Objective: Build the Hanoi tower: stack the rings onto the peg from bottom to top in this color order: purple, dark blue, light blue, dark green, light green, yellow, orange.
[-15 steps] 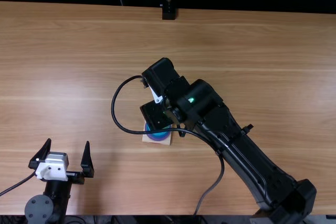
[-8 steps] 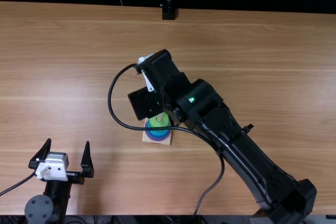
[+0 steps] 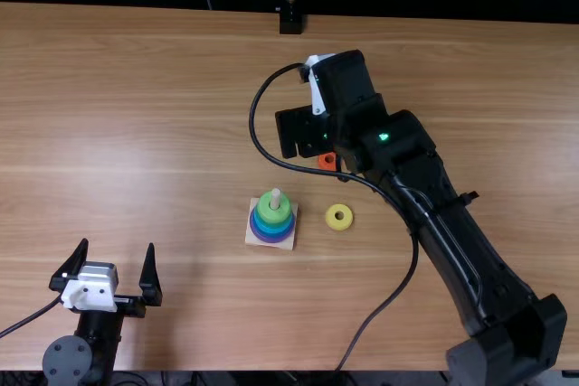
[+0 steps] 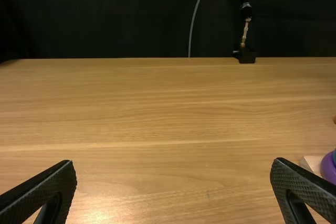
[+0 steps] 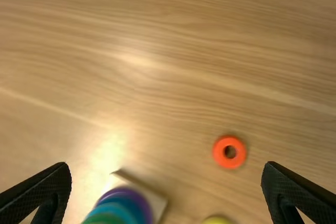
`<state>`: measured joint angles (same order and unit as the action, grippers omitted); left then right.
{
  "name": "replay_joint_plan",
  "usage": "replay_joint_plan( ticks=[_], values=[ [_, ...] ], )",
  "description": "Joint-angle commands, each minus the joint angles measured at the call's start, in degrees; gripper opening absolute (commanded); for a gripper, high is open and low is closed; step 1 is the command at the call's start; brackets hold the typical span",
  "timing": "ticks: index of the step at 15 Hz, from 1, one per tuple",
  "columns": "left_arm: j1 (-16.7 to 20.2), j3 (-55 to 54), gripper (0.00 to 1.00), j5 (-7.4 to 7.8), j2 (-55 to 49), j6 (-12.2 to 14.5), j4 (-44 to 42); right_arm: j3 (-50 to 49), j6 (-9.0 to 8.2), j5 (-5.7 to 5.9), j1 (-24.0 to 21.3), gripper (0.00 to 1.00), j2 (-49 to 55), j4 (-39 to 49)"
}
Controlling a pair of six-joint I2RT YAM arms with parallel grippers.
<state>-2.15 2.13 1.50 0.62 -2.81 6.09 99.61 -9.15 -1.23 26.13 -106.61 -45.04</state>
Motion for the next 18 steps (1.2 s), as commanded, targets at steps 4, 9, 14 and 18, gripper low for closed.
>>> replay_joint_plan(
  ticks=[4,9,14,18],
  values=[
    [0.4,-2.1,1.00,-0.44,-0.6,0.8,0.3,-18.7,2.82,0.29,-2.5,1.00,0.1,18.9],
    [0.4,-2.1,1.00,-0.44,-0.6,0.8,0.3,-31.2,4.82,0.29,-2.6,1.00,0.2,20.1],
    [0.4,-2.1,1.00,-0.44,-0.6,0.8,0.3,-33.9,4.61,0.29,-2.6,1.00,1.4,15.3],
    [0.4,-2.1,1.00,-0.44,-0.6,0.8,0.3,-33.9,4.61,0.39,-2.6,1.00,1.5,12.9]
  ],
)
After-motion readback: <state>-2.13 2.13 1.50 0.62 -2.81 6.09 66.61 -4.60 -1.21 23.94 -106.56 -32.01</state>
